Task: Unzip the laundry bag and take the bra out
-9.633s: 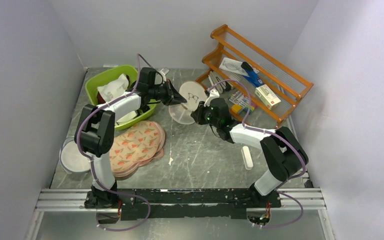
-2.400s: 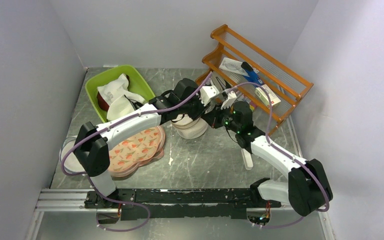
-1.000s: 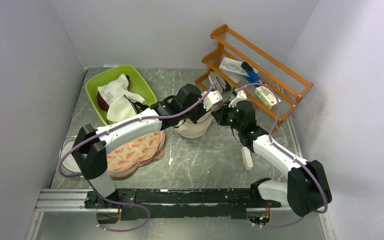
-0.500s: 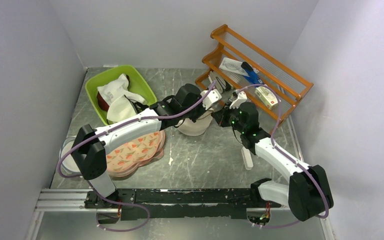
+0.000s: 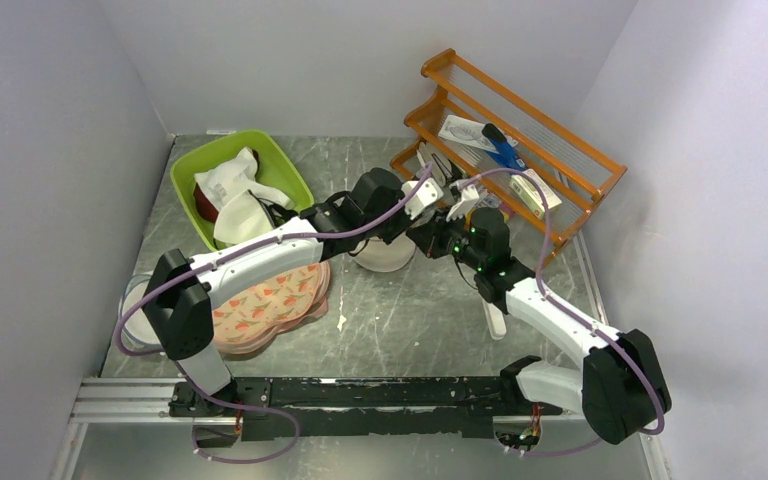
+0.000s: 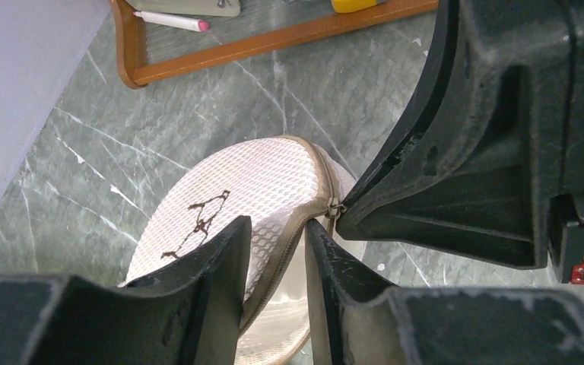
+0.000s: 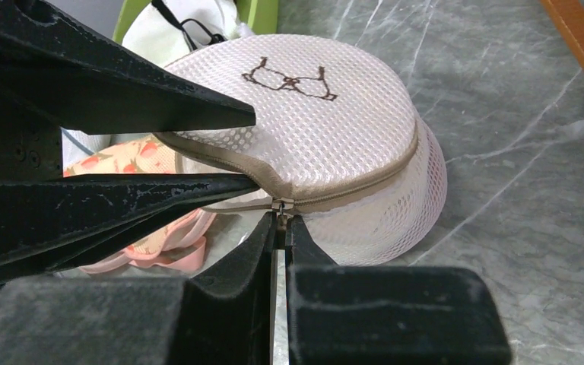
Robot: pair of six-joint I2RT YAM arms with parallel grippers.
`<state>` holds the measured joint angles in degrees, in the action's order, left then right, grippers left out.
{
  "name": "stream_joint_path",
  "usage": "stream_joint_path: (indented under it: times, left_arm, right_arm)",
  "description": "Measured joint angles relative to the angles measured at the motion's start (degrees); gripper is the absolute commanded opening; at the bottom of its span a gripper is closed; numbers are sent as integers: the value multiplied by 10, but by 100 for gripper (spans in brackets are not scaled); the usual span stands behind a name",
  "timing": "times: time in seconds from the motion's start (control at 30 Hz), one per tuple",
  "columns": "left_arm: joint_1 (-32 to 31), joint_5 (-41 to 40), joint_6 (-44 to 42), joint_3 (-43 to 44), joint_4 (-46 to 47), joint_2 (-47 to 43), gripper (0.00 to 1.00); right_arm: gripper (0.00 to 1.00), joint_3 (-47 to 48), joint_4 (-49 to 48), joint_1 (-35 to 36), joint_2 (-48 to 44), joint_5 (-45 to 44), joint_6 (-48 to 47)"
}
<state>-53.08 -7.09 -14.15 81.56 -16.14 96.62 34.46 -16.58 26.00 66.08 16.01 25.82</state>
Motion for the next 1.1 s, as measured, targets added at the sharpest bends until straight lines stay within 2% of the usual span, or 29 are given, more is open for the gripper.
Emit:
stream_joint_path:
  times: [0.23,0.43,0.67,1.1]
  left_arm:
    - [-5,0,-2,0,-2,0,22]
    - [-10,-2,-5,0,-2,0,13]
    - [-13,-5,-5,-9,1,-3,7]
    - [-19,-28,-5,-28,24,-26,7]
  right_arm:
    - [0,2,-3,7,0,-4,0]
    - [0,6,2,9,0,-34,4]
    - [0,6,5,8,1,-63,25]
    - [0,10,12,-63,40,-34,74]
